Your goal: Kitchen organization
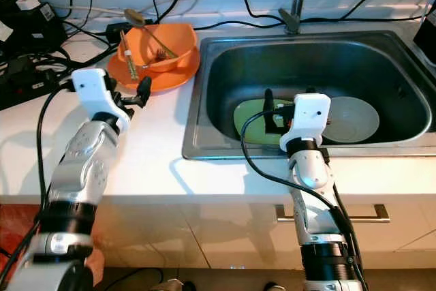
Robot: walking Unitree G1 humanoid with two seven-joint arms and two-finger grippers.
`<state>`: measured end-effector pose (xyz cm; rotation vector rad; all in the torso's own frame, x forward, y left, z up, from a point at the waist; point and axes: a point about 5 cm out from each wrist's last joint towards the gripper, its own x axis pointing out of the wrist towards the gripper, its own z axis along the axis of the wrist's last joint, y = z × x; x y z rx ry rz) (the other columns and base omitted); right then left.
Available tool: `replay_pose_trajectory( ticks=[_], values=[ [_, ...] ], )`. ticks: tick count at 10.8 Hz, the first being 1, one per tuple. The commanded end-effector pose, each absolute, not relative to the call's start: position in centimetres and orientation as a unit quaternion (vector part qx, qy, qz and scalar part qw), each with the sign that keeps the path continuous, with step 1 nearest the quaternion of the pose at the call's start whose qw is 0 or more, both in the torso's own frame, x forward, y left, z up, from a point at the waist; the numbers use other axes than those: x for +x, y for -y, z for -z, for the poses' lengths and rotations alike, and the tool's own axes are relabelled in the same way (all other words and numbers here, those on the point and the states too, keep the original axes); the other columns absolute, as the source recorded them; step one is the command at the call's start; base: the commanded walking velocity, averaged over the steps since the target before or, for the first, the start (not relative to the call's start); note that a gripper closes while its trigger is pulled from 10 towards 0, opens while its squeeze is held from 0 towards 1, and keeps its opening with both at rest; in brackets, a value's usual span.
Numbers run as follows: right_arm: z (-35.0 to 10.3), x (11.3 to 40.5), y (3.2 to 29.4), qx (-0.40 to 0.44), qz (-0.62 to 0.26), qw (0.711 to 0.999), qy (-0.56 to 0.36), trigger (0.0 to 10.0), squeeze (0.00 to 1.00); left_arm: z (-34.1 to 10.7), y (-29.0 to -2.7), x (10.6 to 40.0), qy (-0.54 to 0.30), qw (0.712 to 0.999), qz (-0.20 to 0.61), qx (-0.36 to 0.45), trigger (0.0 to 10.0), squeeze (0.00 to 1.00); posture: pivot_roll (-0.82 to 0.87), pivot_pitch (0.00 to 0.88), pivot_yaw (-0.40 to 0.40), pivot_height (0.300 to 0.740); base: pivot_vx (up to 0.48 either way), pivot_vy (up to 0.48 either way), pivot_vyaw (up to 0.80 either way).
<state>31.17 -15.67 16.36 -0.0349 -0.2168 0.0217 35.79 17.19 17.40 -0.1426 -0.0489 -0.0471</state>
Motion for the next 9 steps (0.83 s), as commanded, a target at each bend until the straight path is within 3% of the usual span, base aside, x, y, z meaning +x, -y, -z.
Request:
replay_pose_trajectory(
  ticks=[1,9],
  values=[
    [-16.3,30.9,15.4,-0.015,-0.019,0.994,0.103,10.0,0.0,-17.5,-17.6,36.2,0.018,0.997,0.019,-0.068,10.0,0.0,0.06,0.103,0.089,0.74,0.0,0.0,0.0],
    [-16.0,29.4,15.9,-0.022,-0.028,0.996,0.081,10.0,0.0,-17.9,-19.0,38.8,-0.036,0.996,0.012,-0.086,10.0,0.0,0.02,0.158,0.102,0.74,0.0,0.0,0.0]
  ],
)
